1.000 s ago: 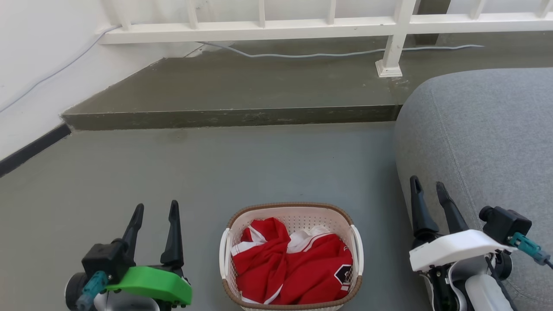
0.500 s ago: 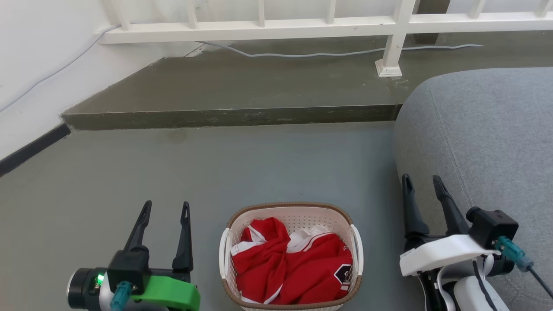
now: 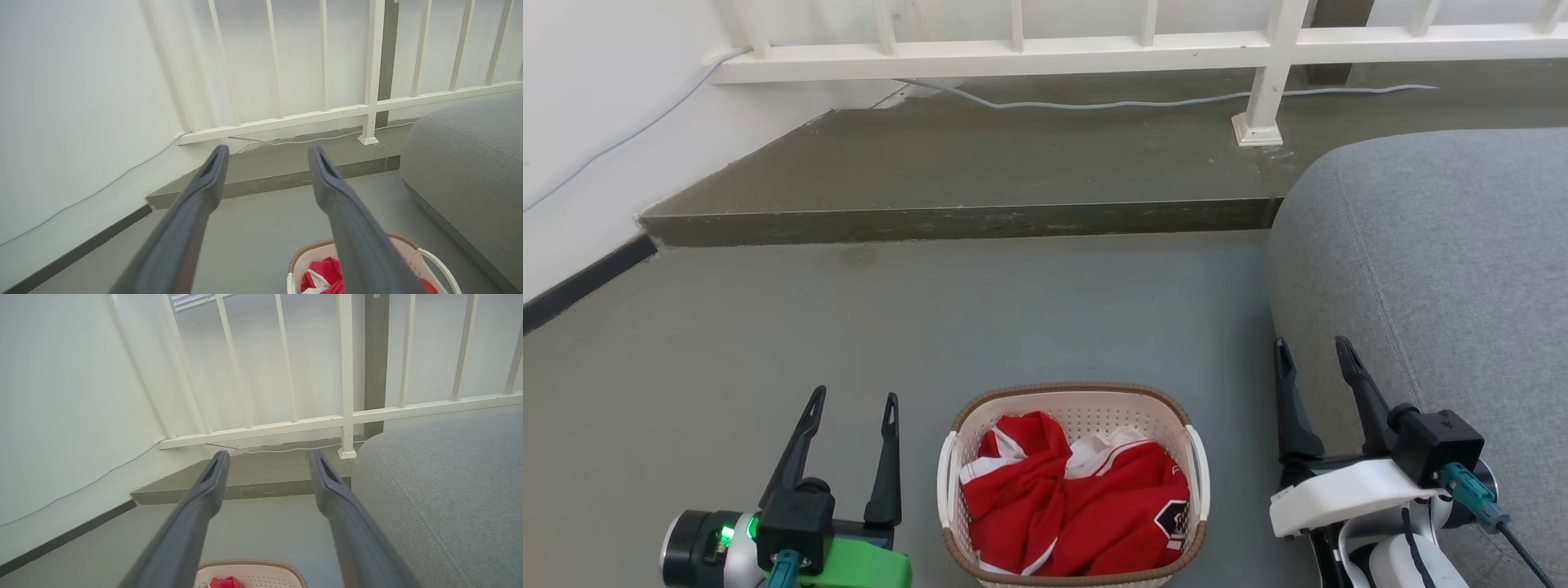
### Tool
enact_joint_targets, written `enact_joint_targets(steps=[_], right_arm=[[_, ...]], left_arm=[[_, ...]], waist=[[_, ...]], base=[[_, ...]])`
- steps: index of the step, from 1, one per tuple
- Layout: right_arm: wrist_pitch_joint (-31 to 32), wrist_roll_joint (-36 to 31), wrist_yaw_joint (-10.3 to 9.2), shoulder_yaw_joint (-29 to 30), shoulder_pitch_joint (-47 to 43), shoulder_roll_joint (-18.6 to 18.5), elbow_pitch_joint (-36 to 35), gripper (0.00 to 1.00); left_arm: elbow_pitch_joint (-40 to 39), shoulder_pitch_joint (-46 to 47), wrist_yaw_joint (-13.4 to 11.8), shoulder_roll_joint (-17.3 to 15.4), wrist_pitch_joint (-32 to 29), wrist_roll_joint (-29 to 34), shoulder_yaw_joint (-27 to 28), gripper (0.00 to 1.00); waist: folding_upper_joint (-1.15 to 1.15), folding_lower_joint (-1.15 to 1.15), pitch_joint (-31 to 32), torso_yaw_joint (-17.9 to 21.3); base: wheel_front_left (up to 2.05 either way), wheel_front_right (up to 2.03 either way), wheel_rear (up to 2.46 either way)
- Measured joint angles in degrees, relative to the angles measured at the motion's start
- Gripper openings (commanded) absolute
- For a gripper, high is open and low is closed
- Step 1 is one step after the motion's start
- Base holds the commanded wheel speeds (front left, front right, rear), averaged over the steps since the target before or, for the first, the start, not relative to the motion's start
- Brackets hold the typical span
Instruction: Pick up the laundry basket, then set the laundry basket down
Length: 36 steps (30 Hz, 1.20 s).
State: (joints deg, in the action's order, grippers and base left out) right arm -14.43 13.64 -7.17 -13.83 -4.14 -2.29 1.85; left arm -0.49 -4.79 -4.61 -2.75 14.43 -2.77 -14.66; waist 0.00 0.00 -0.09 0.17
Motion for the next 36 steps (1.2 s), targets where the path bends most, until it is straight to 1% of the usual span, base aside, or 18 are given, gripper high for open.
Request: enact_joint_targets(steps=[26, 36], right_arm=[[0.0, 0.0, -0.01, 0.4, -0.2, 0.0, 0.1, 1.0], [0.0, -0.3, -0.01, 0.5, -0.2, 0.0, 0.2, 1.0]], left_arm=[[1.0, 0.0, 0.0, 0.0, 0.0, -0.4, 0.2, 1.0], [0.9, 0.0, 0.0, 0.0, 0.0, -0.4, 0.4, 1.0]], waist=[[0.0, 0.0, -0.2, 0.1], [0.0, 0.0, -2.0, 0.3]], base=[[0.0, 0.0, 0.0], [0.0, 0.0, 0.0]])
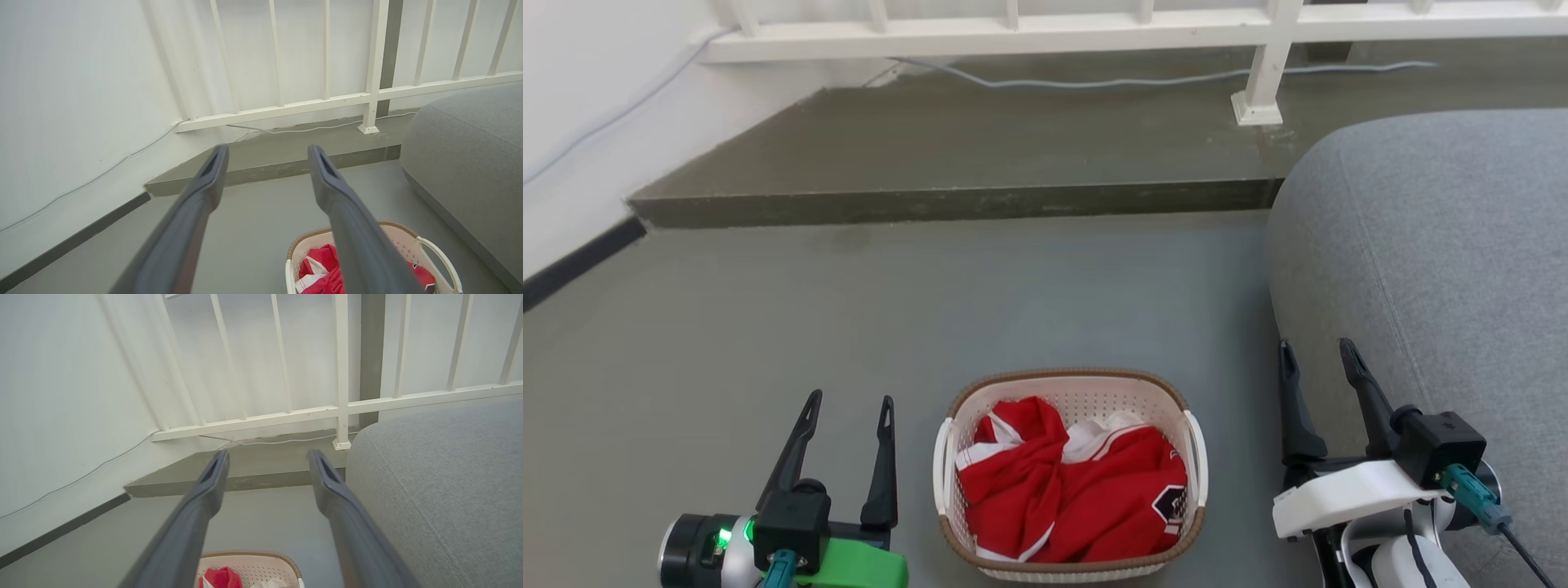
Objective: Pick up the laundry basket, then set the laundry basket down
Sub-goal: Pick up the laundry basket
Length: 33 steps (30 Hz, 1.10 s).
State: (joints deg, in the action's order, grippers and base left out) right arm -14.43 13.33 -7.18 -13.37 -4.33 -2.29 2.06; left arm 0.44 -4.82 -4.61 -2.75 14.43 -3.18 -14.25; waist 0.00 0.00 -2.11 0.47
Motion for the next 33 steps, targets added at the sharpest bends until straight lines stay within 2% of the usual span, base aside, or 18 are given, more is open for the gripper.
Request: enact_joint_targets(steps=[11, 22, 33], right_arm=[[0.0, -0.5, 0.0, 0.1, 3.7, 0.0, 0.6, 1.0], [-0.1, -0.8, 0.0, 1.4, 9.9, -0.1, 9.6, 1.0], [-0.1, 0.9, 0.0, 1.0, 18.6, -0.3, 19.4, 1.0]], left_arm=[[1.1, 2.5, 0.6, 0.0, 0.0, -0.1, 0.5, 1.0], [8.9, 9.2, 2.6, 0.0, 0.0, -1.4, 0.5, 1.0], [19.9, 17.9, 3.4, 0.2, 0.0, -2.5, 1.3, 1.0]], waist=[[0.0, 0.0, -5.3, 0.4], [0.0, 0.0, -13.6, 0.9], [0.0, 0.0, -22.4, 0.8]], base=[[0.0, 0.0, 0.0], [0.0, 0.0, 0.0], [0.0, 0.0, 0.0]])
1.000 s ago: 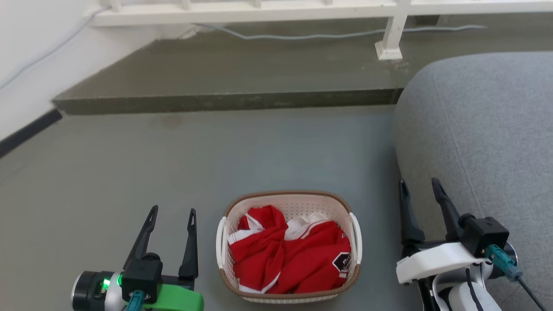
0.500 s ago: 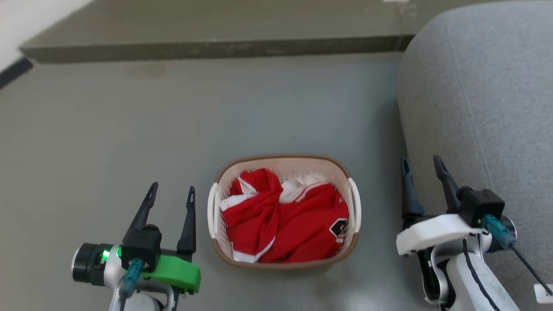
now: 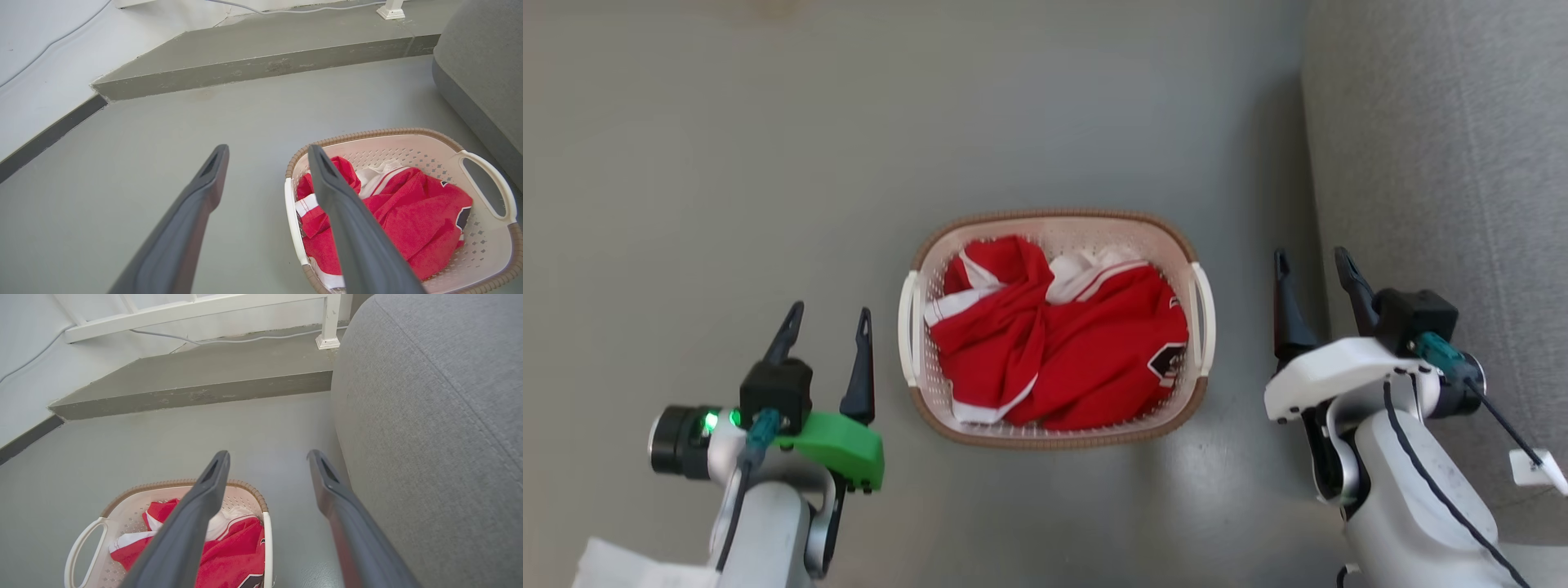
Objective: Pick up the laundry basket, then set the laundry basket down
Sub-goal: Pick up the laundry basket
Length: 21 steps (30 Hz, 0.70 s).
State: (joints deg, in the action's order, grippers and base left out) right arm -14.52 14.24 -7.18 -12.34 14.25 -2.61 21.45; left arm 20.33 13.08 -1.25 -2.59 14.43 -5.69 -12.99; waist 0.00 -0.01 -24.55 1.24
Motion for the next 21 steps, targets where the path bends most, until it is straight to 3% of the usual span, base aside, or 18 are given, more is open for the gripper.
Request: enact_joint_targets(steps=[8, 21], right_arm=[[1.4, 0.9, 0.0, -1.4, 6.5, -0.2, 7.7, 1.0], [1.3, 2.8, 0.0, -2.0, 17.1, -0.8, 12.0, 1.0]], left_arm=[[7.5, 7.7, 1.2, 0.3, -0.5, -0.6, -0.9, 1.0], [14.4, 18.8, 3.3, 0.8, -1.4, -1.6, -3.1, 1.0]], waist=[[0.0, 0.0, -7.3, -0.5], [0.0, -0.01, -17.9, -1.4]], base=[[0.0, 0.0, 0.0], [0.0, 0.0, 0.0]])
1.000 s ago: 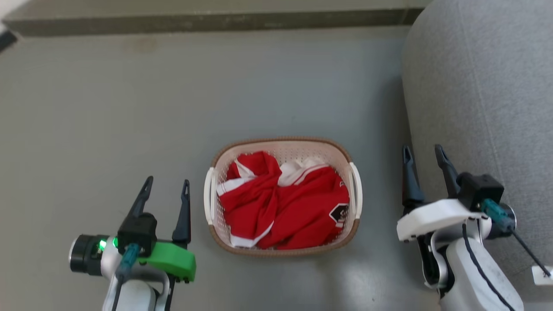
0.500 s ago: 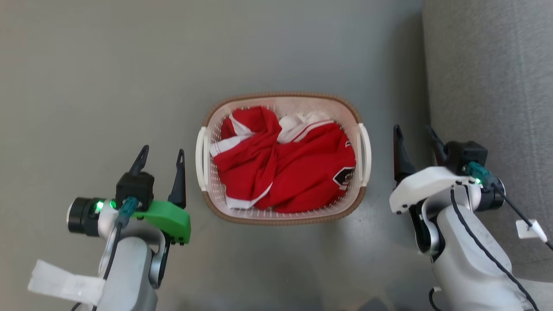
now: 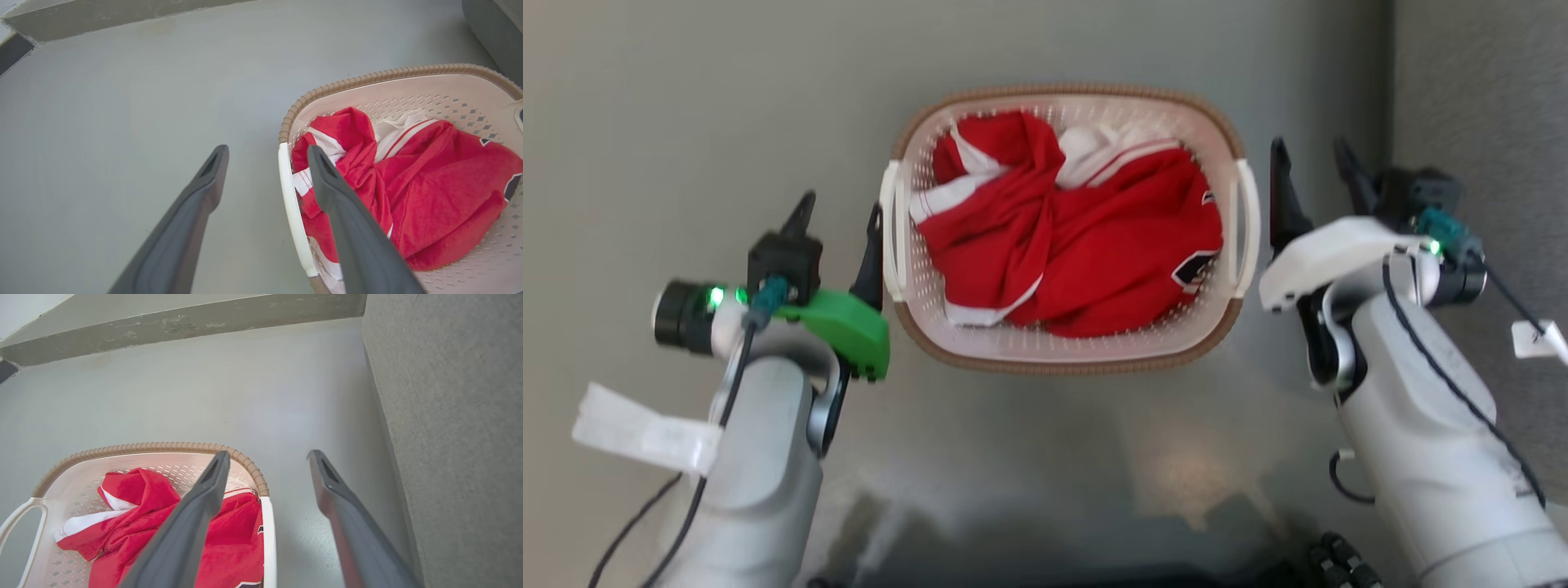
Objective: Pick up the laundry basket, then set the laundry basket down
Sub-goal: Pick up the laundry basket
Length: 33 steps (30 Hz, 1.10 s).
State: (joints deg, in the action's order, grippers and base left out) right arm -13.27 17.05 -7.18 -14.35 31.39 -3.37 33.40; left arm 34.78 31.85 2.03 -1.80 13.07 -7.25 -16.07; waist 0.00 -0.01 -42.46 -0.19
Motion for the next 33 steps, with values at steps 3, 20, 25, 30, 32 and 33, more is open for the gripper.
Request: enact_joint_targets(steps=[3, 20, 25, 30, 32, 33], right_arm=[[-0.3, 0.0, 0.0, 0.1, 2.4, 0.0, 0.6, 1.0], [-1.2, 3.3, 0.01, -2.6, 7.0, -0.2, 6.3, 1.0], [-1.2, 4.0, 0.0, -3.3, 7.2, -0.2, 8.3, 1.0], [-1.2, 4.5, 0.0, -4.5, 7.5, -0.2, 10.3, 1.0], [-1.2, 4.8, 0.0, -4.8, 8.1, -0.2, 11.2, 1.0], [-1.2, 4.8, 0.0, -5.0, 8.3, -0.2, 11.7, 1.0]], left_arm=[[0.8, 2.5, 0.5, 0.1, 0.0, -1.5, -0.8, 1.0], [8.9, 8.6, 1.6, 0.4, 0.7, -3.2, -4.8, 1.0], [11.0, 10.3, 2.0, 0.5, 0.7, -4.9, -6.0, 1.0], [13.3, 10.8, 2.1, 0.5, 0.7, -5.8, -6.8, 1.0], [14.3, 11.3, 2.3, 0.5, 0.7, -6.2, -7.3, 1.0], [14.8, 11.6, 2.3, 0.5, 0.8, -6.3, -7.6, 1.0]], waist=[[0.0, 0.0, -2.4, -0.2], [0.0, 0.01, -10.1, -0.6], [0.0, 0.01, -11.3, -0.4], [0.0, 0.01, -12.3, -0.2], [0.0, 0.01, -12.7, -0.2], [0.0, 0.01, -12.8, -0.2]], base=[[0.0, 0.0, 0.0], [0.0, 0.0, 0.0], [0.0, 0.0, 0.0], [0.0, 0.0, 0.0], [0.0, 0.0, 0.0], [0.0, 0.0, 0.0]])
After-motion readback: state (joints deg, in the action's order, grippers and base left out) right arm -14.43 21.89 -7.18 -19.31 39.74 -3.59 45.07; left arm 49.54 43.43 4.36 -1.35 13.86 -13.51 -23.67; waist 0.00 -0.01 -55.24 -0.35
